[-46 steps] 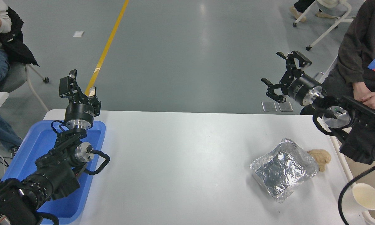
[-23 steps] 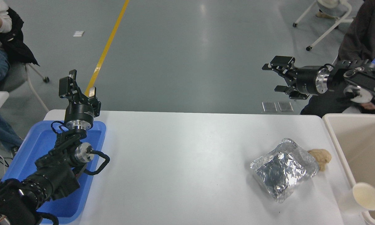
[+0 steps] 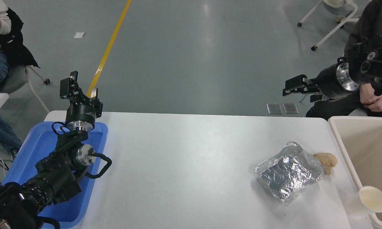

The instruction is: Pick up paper cup place in dustbin

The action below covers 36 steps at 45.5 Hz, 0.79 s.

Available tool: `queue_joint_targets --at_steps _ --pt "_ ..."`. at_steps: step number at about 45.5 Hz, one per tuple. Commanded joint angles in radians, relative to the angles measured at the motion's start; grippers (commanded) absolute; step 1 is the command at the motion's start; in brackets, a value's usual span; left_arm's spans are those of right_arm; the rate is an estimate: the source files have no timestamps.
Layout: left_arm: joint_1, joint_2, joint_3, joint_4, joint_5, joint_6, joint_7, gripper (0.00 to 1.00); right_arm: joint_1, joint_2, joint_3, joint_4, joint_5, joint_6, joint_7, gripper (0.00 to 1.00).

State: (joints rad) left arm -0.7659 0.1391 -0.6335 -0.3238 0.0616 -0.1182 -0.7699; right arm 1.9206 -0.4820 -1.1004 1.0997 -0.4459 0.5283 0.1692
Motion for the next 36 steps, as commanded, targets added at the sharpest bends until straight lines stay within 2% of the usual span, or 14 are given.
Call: queue_joint_targets --at_steps 1,8,19,26,36 --pt "0.0 0.0 0.0 0.0 0.001 0.0 0.0 1.0 0.199 0.062 -0.197 0.199 -0.017 0.009 -0.002 1.0" --pt "0.0 0.002 0.0 0.0 0.001 0.0 0.001 1.0 0.301 0.092 -0.245 0.301 -0.008 0.038 -0.002 1.0" --pt "0.0 0.002 0.0 0.0 0.0 0.0 0.001 1.0 0.457 0.109 -0.256 0.384 0.055 0.252 0.006 1.0" --pt "0.0 0.004 0.0 0.0 0.001 0.0 0.001 1.0 0.474 0.108 -0.225 0.385 0.087 0.257 0.021 1.0" --pt "-0.001 0.002 0.0 0.0 0.001 0.0 0.001 1.0 0.465 0.103 -0.227 0.41 0.102 0.257 0.021 1.0"
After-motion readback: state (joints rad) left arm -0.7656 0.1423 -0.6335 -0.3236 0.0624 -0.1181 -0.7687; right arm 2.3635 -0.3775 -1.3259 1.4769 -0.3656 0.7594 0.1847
